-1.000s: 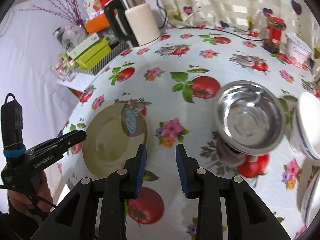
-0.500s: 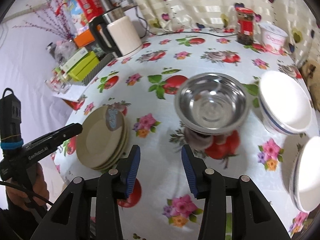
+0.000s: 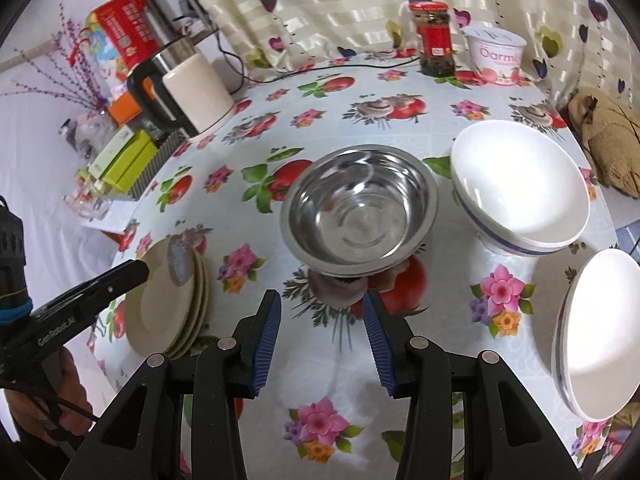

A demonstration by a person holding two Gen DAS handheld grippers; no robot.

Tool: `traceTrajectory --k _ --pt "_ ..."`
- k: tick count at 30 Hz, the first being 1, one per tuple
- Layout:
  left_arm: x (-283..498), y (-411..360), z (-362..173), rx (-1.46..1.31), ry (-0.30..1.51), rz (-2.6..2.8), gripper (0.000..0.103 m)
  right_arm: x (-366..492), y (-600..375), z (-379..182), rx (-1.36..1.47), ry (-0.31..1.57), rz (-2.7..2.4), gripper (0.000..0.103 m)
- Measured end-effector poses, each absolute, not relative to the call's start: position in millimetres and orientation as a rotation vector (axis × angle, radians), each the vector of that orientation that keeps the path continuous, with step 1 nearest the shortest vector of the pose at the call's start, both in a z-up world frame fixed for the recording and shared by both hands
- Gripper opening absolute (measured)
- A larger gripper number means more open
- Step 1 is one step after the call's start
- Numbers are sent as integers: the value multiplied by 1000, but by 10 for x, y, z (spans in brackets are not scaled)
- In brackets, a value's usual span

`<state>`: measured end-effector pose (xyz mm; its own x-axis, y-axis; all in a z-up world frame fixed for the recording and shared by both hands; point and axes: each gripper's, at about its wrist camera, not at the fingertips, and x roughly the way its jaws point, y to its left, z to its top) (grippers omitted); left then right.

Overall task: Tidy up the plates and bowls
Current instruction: 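Move the right gripper past the steel bowl toward a white bowl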

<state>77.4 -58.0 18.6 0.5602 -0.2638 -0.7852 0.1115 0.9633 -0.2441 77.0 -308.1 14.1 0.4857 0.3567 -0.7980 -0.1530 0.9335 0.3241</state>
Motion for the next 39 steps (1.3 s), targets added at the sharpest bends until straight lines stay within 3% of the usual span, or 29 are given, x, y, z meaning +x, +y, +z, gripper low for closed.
traceTrajectory --k 13,27,39 --pt "1022 -921 94 -170 987 -279 29 1004 -3292 13 267 1028 227 32" --pt "1141 -1016 -9 -181 1015 -280 29 1308 -3420 -155 311 1064 169 31" --pt "1173 -1053 -64 -182 1031 -294 29 1399 -3476 -235 321 1094 166 18"
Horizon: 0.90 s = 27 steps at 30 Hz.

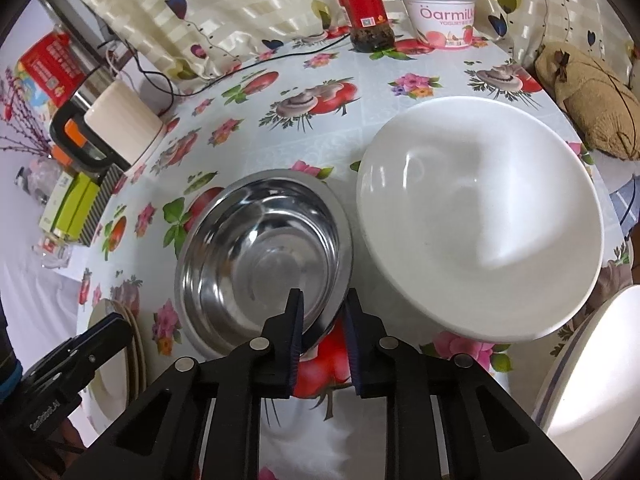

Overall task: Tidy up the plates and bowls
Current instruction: 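Move the right gripper past the steel bowl toward a white bowl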

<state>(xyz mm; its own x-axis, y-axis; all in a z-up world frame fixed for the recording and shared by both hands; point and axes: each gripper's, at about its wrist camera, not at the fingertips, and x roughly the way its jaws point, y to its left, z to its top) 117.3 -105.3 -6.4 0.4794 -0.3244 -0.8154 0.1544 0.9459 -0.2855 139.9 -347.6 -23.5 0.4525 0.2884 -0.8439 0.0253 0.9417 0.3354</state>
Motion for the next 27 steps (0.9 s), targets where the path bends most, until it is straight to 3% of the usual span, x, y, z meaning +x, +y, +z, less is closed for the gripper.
traceTrajectory --k 27 --pt "824 -1105 140 -165 998 -338 29 704 -3555 -181 259 1166 162 17"
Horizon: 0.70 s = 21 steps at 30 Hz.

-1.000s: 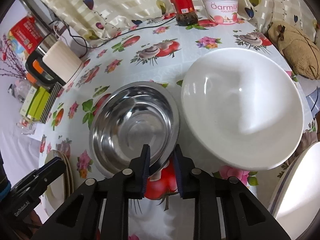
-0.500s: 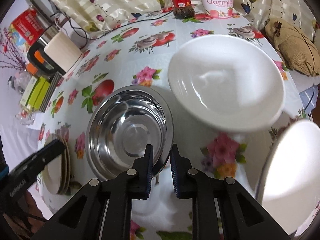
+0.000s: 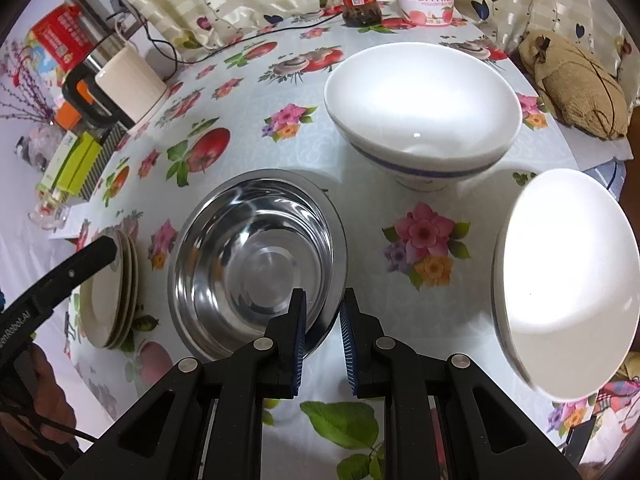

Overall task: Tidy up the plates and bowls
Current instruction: 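Move the right gripper past the steel bowl toward a white bowl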

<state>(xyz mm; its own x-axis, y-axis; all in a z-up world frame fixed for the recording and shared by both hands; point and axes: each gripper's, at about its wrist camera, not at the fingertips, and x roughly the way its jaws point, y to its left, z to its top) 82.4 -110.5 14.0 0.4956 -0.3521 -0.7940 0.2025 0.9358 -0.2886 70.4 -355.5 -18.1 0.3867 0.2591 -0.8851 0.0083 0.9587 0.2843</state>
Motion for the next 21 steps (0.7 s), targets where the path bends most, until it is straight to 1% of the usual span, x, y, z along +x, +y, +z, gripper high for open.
traceTrajectory --k 15,18,21 --pt "689 -1092 248 -160 975 -348 29 563 -3525 -127 251 1163 165 18" --pt "685 -1097 267 -159 972 -349 29 543 -3526 -101 250 1156 164 22" --pt "684 -1099 265 -158 972 -349 29 527 -3547 -73 251 1149 160 28"
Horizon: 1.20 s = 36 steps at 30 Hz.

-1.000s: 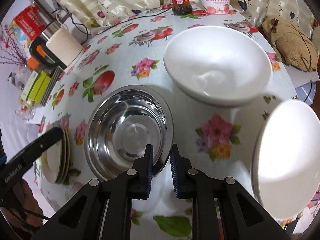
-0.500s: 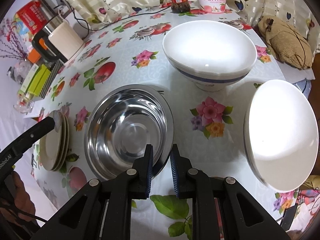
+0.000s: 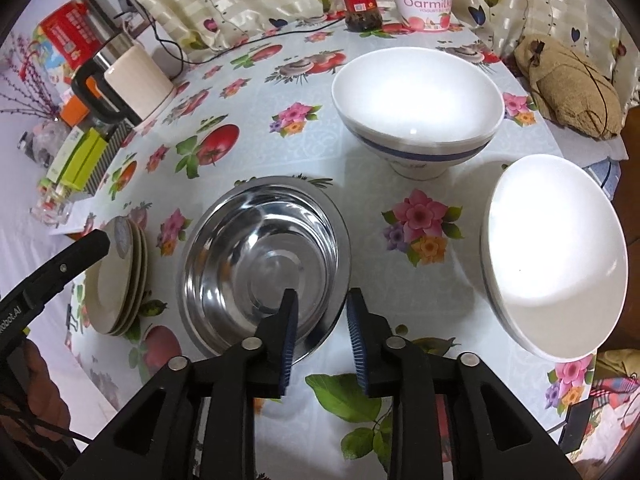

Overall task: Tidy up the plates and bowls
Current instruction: 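Move the right gripper past the steel bowl toward a white bowl, then close the right gripper on the white bowl rim and lift it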

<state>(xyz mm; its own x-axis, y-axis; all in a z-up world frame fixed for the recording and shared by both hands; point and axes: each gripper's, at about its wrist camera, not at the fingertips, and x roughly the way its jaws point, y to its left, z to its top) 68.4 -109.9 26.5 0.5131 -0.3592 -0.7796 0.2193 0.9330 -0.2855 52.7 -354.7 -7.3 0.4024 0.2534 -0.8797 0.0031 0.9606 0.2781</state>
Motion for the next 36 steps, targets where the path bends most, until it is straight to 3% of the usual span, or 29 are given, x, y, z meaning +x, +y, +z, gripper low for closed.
traceTrajectory --k 36 --pt "927 -1518 367 -119 975 -424 29 534 -3957 485 286 975 122 31"
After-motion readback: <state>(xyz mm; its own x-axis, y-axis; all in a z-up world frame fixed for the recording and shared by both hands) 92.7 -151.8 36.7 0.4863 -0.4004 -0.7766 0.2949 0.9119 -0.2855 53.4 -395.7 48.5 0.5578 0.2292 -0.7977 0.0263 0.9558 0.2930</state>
